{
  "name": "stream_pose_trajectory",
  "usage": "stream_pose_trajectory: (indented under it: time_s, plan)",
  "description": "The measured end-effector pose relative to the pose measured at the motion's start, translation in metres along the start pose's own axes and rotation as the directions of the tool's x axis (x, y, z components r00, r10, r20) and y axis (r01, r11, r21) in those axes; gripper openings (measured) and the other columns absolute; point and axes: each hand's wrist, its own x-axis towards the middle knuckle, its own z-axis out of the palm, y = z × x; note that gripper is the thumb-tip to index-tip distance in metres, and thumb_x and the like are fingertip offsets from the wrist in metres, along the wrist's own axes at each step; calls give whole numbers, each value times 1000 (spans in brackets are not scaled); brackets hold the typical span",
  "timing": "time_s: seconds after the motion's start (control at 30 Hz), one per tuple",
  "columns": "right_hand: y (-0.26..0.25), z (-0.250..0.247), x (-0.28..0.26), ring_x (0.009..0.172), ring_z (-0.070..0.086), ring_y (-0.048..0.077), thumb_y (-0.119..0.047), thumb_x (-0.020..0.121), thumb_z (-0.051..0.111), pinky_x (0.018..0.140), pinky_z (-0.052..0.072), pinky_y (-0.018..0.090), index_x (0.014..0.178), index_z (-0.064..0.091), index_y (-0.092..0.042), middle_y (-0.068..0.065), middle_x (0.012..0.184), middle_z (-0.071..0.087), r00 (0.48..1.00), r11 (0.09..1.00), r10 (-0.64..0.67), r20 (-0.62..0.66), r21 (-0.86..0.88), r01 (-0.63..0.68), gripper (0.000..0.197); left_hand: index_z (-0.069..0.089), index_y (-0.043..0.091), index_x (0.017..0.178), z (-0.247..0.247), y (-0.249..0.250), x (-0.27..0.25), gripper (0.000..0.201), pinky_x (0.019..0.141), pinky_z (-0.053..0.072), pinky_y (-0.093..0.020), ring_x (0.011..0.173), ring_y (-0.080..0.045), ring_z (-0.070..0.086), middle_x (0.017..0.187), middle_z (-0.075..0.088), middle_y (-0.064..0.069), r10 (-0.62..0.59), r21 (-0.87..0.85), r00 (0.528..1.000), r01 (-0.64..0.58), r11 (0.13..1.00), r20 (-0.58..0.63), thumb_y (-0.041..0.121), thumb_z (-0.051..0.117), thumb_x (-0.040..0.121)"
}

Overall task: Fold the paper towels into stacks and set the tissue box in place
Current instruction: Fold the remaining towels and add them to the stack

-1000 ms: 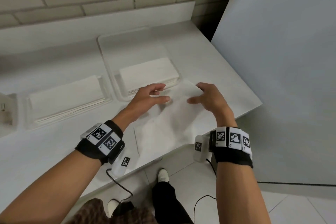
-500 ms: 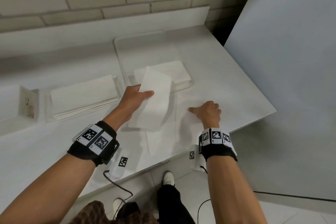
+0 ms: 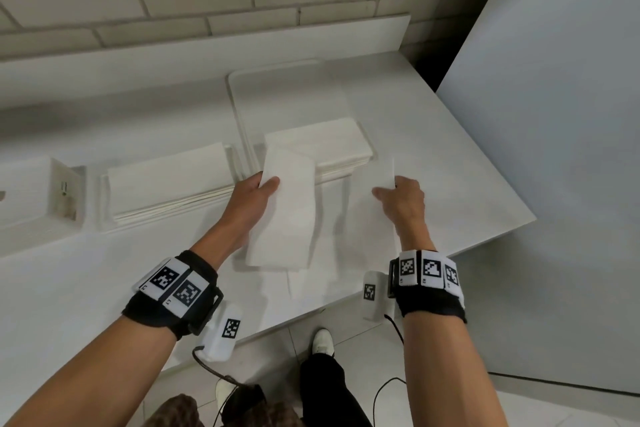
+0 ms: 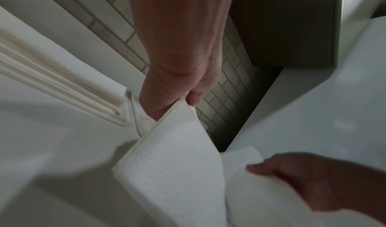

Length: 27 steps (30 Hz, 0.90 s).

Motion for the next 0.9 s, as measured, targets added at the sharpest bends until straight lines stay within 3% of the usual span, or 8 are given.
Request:
stream_pose_trajectory:
  time_s: [0.1,0.2,0.27,0.43,0.6,0.67,0.77,0.9]
  plan:
    - [-29,-15,-13,75,66,27,-12,86,65,57,48,25,97,67,-9,5,84,70,982,949,-144,125,298,102,11,62,26,117,3,6,-2,23,111,36,-38,124,-16,54,127,61,7,-7,-8,1000,7,1000,-16,31,49,99]
    - [-56,-16,-31,79,72,25,-9,88,66,69,58,32,107,69,-3,9,96,75,929,837,-257,265,543,77,20,45,20,139,9,12,-4,41,112,23,-30,129,-3,34,129,41,15,-28,-42,999,27,999,-22,32,47,100]
    - [-65,-4,-37,75,70,23,-9,87,67,71,57,34,105,69,-1,9,92,74,915,828,-292,279,553,95,19,38,15,145,12,14,-5,52,114,21,-32,133,-8,34,136,42,12,-68,-80,998,67,995,-8,37,48,99]
    - [-63,41,-46,77,67,33,-22,83,68,70,56,43,93,63,4,20,90,71,939,911,-292,180,352,216,29,66,19,118,14,17,-13,37,91,53,-35,104,-20,70,112,74,-2,-59,-260,985,100,960,160,43,47,97]
    - [-44,40,-41,74,63,19,-20,84,72,61,59,37,102,63,-7,5,90,64,933,940,-231,276,310,141,24,66,20,110,-3,12,-8,19,85,53,-33,97,-20,69,101,72,5,44,-81,998,-47,996,-43,17,51,98]
    - [-32,38,-36,88,59,17,-19,76,80,77,57,38,113,62,-17,-2,97,57,888,965,-254,383,43,258,41,63,17,117,-18,11,-2,23,78,53,-30,92,-18,67,100,70,3,31,-76,995,-39,996,-98,17,51,98]
    - [-17,51,-40,116,46,23,-14,68,83,101,44,42,126,56,-23,0,117,53,780,813,-209,590,-338,474,64,62,14,119,-37,11,3,24,68,50,-28,83,-15,65,94,68,4,17,-78,991,-27,997,-133,16,52,97]
    - [-3,73,-50,122,40,26,-17,69,82,102,34,42,127,50,-24,2,123,54,778,620,-234,583,-527,581,67,65,17,110,-49,4,4,19,73,51,-32,85,-18,66,94,69,4,-12,-76,991,2,997,-134,16,53,96]
